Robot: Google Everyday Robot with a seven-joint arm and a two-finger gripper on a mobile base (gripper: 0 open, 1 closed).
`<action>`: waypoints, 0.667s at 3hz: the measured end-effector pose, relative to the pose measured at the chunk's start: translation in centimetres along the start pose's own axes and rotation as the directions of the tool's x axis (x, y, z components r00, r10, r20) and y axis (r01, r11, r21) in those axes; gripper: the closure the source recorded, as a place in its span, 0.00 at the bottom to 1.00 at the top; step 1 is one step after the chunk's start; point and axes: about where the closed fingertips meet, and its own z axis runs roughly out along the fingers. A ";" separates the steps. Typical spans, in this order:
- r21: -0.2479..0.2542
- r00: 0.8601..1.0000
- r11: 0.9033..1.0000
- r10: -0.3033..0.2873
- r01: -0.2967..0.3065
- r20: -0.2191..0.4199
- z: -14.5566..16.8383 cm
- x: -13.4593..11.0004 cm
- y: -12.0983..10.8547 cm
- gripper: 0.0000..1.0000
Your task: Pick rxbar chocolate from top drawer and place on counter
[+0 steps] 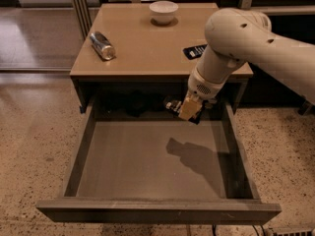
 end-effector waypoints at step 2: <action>-0.124 0.985 0.980 -0.143 0.154 0.096 -8.1 -5.0 -1.3 1.00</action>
Offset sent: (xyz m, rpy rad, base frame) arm 0.0447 0.0269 0.1873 0.1949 -0.0004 0.2777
